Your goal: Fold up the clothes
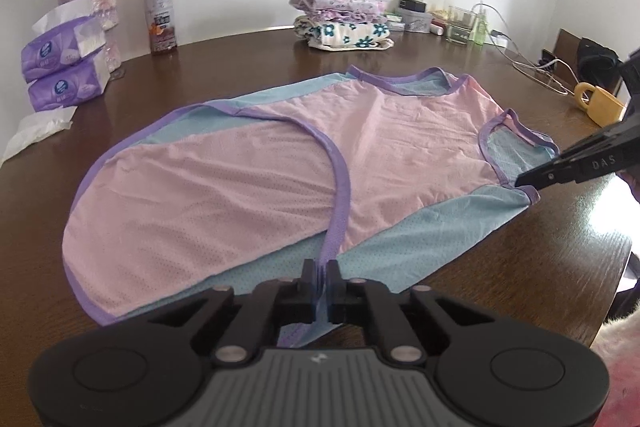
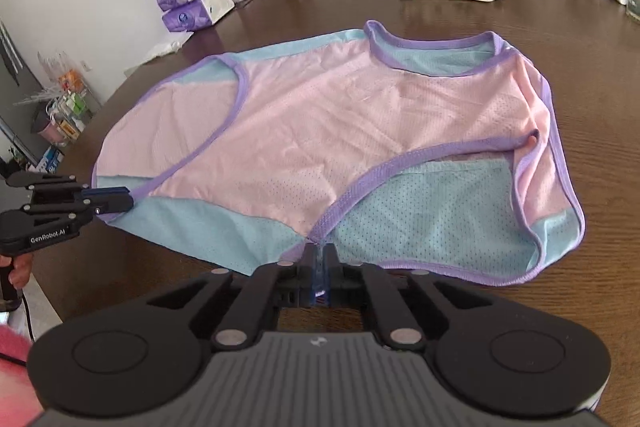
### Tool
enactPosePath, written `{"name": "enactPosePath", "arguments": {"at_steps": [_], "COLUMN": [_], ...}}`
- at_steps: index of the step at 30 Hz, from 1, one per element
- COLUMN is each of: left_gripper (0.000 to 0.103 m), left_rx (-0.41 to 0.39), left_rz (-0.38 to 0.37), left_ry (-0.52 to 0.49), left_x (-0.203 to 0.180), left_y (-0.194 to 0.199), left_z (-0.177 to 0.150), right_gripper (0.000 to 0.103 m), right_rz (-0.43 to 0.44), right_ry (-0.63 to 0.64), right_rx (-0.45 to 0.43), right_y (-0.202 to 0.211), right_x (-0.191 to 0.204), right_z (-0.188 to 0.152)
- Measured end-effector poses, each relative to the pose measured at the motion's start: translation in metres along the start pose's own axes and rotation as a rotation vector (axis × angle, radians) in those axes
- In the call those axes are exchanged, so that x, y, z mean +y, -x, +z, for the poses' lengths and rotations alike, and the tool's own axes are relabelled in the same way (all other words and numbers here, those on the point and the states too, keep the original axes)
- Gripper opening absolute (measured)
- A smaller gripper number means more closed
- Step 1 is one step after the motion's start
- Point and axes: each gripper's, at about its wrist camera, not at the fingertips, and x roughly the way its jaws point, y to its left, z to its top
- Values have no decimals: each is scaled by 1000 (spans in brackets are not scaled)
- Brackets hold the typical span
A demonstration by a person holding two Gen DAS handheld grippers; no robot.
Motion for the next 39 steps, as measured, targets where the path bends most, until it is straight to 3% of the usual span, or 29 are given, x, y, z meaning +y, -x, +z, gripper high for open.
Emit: {"name": "enactPosePath", "arguments": {"at_steps": [4, 8, 10, 12, 16, 18, 24, 29, 35, 39], "left_gripper": [16, 20, 21, 21, 22, 28, 40, 40, 41, 43], "left_rx": [-45, -30, -17, -9, -1, 1, -31, -4, -13, -39], "left_rz": [-5, 20, 23, 28, 26, 15, 102, 203, 219, 254], "left_ry": [48, 51, 53, 54, 61, 82, 146, 204, 213, 232], "left_x": [6, 4, 4, 4, 7, 11, 33, 55, 62, 65], "left_y": [6, -1, -4, -6, -7, -6, -2, -6, 0, 3], "left_z": [4, 5, 4, 2, -1, 0, 7, 3, 0, 0], "right_gripper": [18, 19, 15, 3, 3, 5, 8, 8, 9, 9], "right_rz": [11, 28, 5, -23, -53, -46, -104, -154, -215, -293], "right_ry": [-52, -22, 20, 58, 112, 113, 43, 11, -29, -68], "right_rx": [-58, -10, 6, 15, 36, 46, -40, -73, -112, -209], "right_y": [10, -3, -7, -6, 0, 3, 15, 22, 29, 45], "right_x": [-10, -1, 7, 13, 20, 19, -1, -15, -31, -42], "right_z": [6, 3, -1, -6, -12, -11, 3, 0, -3, 2]}}
